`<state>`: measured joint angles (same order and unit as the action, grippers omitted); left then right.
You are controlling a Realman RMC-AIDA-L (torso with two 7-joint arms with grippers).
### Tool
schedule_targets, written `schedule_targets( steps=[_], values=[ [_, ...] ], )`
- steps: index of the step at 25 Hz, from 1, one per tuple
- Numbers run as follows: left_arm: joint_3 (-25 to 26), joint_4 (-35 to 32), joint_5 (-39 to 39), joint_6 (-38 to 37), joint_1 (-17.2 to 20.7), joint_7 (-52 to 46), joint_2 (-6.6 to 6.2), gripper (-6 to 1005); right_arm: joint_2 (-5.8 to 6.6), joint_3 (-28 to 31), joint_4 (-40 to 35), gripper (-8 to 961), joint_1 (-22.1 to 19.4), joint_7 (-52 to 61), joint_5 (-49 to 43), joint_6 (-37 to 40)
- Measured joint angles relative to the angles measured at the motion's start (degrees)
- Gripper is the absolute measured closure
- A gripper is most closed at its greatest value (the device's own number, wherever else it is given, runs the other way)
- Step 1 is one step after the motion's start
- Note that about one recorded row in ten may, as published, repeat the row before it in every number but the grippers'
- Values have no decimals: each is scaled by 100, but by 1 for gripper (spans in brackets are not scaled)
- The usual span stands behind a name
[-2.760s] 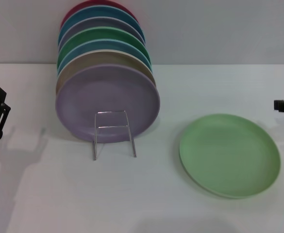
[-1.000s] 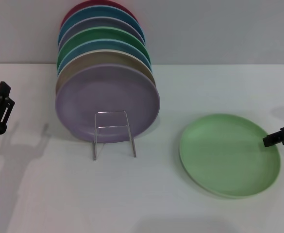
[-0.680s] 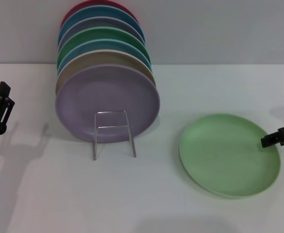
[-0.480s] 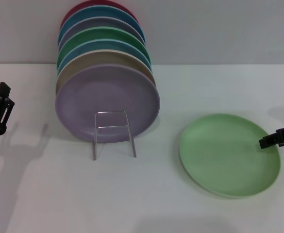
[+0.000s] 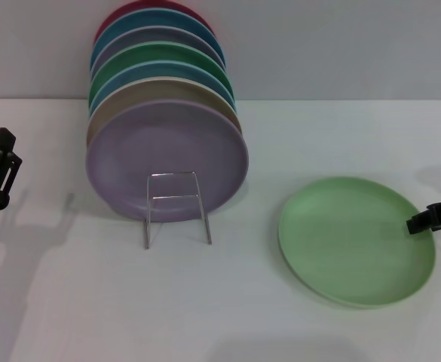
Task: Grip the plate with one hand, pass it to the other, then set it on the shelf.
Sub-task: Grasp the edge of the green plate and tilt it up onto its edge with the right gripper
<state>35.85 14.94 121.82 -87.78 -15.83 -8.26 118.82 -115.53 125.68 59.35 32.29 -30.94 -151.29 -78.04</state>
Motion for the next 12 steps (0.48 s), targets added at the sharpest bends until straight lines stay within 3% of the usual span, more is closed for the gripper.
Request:
schedule_targets(
  steps=[4, 12],
  values=[
    [1, 0, 0, -1, 0, 0, 0, 213, 2, 0, -9, 575, 7, 0, -3, 3],
    [1, 0, 0, -2, -6, 0, 0, 213, 5, -1, -67, 602, 35, -1, -49, 63]
  ],
)
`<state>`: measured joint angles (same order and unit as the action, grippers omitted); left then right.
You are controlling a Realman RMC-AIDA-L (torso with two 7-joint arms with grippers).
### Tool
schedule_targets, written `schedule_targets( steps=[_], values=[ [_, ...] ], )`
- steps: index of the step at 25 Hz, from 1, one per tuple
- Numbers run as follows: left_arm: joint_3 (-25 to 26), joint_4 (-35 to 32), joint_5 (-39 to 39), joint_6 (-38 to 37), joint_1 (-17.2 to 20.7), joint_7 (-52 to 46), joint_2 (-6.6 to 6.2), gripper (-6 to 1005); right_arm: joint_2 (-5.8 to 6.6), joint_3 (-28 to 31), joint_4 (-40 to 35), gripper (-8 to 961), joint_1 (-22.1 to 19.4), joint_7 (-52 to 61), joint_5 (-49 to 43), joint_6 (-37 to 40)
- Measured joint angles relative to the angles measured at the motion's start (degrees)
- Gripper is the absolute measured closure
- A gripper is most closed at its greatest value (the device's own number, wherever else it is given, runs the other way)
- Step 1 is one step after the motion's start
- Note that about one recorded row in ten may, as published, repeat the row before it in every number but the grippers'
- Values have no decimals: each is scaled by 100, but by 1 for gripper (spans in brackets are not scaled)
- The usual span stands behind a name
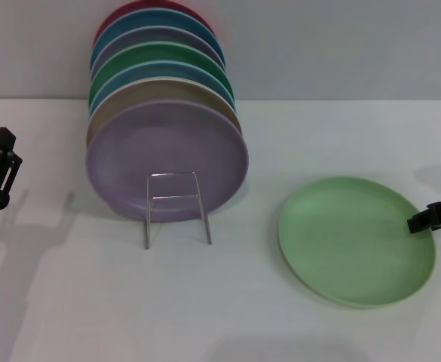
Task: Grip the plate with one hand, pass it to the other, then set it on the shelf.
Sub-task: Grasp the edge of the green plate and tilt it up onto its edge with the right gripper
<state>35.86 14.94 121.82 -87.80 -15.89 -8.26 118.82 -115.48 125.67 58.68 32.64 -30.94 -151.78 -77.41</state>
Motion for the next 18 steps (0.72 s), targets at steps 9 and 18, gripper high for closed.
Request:
schedule_targets(
  steps=[9, 18],
  values=[
    [0, 5, 0, 0, 6, 0, 0, 214, 0, -8, -75, 664, 37, -38, -2, 71],
    [0, 22, 0, 0, 22, 0, 0, 213, 5, -7, -121, 778, 62, -47, -39, 70]
  ],
)
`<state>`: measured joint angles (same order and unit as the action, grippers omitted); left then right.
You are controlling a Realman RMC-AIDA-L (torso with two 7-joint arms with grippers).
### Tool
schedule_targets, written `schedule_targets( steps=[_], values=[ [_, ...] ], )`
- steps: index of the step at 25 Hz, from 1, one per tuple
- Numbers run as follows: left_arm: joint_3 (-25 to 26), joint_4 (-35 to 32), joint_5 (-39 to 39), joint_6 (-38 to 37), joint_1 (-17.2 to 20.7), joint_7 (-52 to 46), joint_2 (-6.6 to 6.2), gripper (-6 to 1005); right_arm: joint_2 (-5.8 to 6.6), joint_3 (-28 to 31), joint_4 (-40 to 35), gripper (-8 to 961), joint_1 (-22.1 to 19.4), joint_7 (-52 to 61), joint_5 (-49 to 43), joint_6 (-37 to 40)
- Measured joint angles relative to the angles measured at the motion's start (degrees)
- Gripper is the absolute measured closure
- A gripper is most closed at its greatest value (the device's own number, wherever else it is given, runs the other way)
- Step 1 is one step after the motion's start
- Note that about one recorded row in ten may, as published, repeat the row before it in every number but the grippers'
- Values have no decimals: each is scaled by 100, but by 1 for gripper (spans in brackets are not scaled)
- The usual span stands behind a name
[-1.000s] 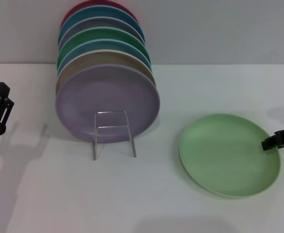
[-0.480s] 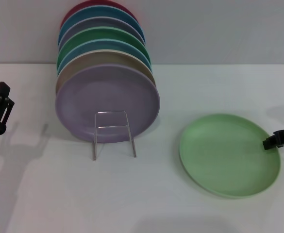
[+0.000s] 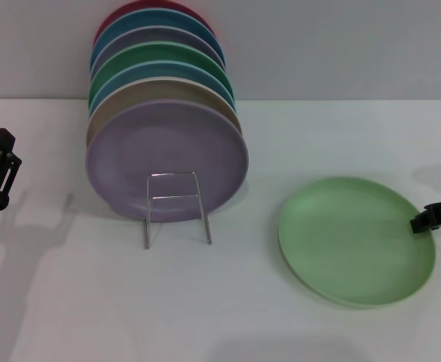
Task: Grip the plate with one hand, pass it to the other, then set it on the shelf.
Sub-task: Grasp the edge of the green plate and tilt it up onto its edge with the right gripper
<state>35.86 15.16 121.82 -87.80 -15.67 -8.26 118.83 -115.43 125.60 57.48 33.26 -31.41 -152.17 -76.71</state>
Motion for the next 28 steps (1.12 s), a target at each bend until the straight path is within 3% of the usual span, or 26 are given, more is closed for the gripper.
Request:
schedule_targets(
  steps=[9, 14, 28],
  values=[
    [0, 20, 0, 0, 10, 0, 0, 214, 4, 0, -26, 779, -1, -110, -32, -2],
    [0, 27, 0, 0, 21, 0, 0, 214, 4, 0, -63, 858, 7, -142, -34, -2],
    [-17, 26, 0, -18, 39, -26, 0, 213, -31, 1, -24, 877, 0, -295, -20, 66]
  ],
)
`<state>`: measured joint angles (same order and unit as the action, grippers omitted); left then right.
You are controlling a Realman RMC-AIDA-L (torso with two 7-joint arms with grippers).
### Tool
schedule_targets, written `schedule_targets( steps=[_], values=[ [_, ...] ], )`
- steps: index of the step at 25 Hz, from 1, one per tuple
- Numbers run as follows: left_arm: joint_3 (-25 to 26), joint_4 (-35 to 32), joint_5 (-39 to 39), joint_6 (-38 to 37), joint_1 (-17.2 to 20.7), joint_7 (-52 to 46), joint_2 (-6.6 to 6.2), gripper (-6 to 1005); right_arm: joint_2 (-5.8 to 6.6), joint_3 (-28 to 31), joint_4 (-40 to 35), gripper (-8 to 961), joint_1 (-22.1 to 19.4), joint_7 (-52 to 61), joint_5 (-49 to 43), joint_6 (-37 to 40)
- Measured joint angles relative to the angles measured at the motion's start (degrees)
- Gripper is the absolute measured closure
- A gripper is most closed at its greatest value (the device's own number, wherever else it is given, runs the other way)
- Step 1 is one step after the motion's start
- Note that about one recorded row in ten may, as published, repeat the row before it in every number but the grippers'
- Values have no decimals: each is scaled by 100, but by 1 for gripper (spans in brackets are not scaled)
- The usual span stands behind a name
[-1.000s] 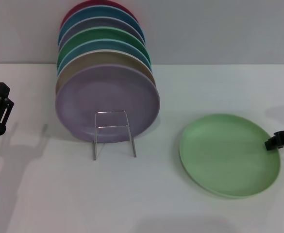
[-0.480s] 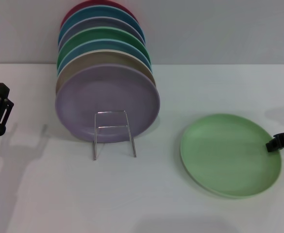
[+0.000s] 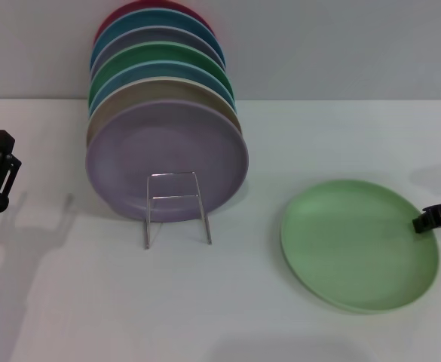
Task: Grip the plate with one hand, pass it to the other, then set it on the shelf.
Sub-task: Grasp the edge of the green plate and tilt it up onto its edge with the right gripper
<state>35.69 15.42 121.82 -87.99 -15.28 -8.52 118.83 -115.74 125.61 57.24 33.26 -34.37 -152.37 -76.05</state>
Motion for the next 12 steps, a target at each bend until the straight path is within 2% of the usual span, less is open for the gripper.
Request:
schedule_targets(
  steps=[4, 6, 7, 8, 12],
  values=[
    [1, -17, 0, -10, 9, -40, 0, 213, -26, -1, 135, 914, -37, -9, 4, 19],
    [10, -17, 0, -14, 16, -41, 0, 213, -75, 12, 317, 924, -87, -40, 14, 32],
    [11, -18, 0, -15, 18, -42, 0, 213, -155, 41, 643, 925, -184, -81, 24, 77],
    [13, -19, 0, -16, 19, -42, 0, 213, -155, 41, 643, 926, -184, -81, 24, 77],
    [17, -23, 0, -17, 18, -44, 0, 214, -284, 59, 1306, 930, -409, -156, 137, 165]
  ],
)
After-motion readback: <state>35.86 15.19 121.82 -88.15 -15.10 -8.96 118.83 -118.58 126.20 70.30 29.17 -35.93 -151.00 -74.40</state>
